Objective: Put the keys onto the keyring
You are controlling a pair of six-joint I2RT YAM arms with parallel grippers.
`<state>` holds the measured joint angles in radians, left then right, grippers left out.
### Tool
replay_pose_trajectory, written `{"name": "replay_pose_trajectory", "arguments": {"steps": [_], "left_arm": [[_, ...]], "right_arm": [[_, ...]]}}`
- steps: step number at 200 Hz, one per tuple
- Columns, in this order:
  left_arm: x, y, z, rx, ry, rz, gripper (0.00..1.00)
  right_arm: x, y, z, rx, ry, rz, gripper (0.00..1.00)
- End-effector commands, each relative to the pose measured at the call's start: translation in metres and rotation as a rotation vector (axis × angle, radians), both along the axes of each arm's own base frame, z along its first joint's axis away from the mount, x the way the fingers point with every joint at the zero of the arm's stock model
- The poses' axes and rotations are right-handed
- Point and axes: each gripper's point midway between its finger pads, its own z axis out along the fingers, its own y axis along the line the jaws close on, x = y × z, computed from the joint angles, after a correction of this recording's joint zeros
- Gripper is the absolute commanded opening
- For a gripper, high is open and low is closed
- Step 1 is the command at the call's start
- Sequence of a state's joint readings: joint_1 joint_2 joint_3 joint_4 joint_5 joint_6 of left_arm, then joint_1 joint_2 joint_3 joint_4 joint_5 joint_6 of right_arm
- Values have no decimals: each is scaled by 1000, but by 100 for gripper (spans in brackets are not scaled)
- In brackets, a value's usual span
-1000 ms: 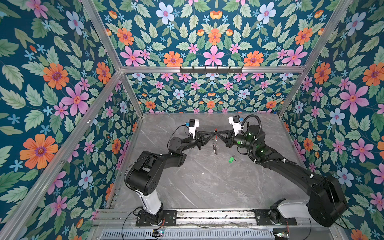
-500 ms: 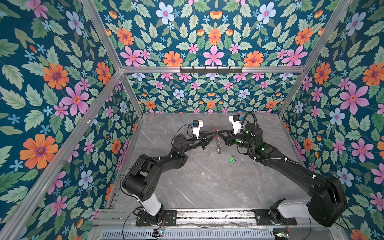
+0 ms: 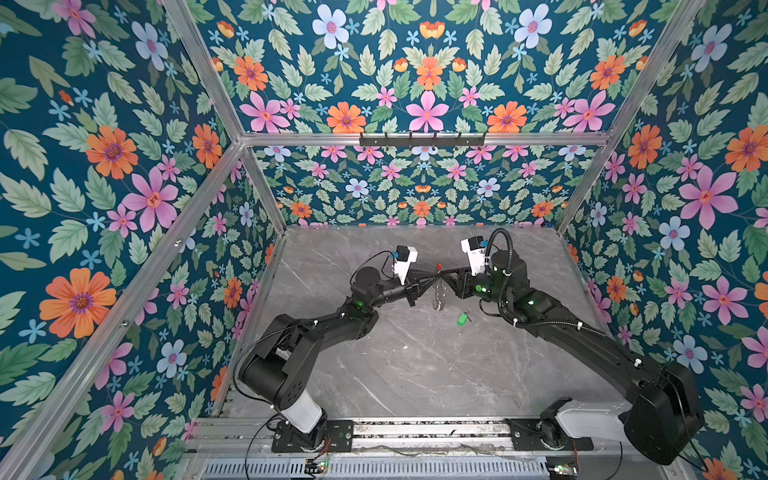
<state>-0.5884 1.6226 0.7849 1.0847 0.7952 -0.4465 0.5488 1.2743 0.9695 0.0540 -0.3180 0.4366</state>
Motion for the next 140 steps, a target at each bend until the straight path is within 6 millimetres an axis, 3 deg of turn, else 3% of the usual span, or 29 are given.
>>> {"name": "replay_pose_trajectory", "arguments": {"steps": [1, 38, 140], "left_arm": [[-3, -2, 1, -2, 4, -22, 0], [-1, -3, 0, -4, 27, -27, 0], [-4, -2, 7, -26, 39, -40, 0]], "right_arm": [[1, -8, 10, -18, -51, -26, 21], [4, -19, 13, -42, -62, -81, 24], [1, 7, 2, -36, -1, 60, 11]]}}
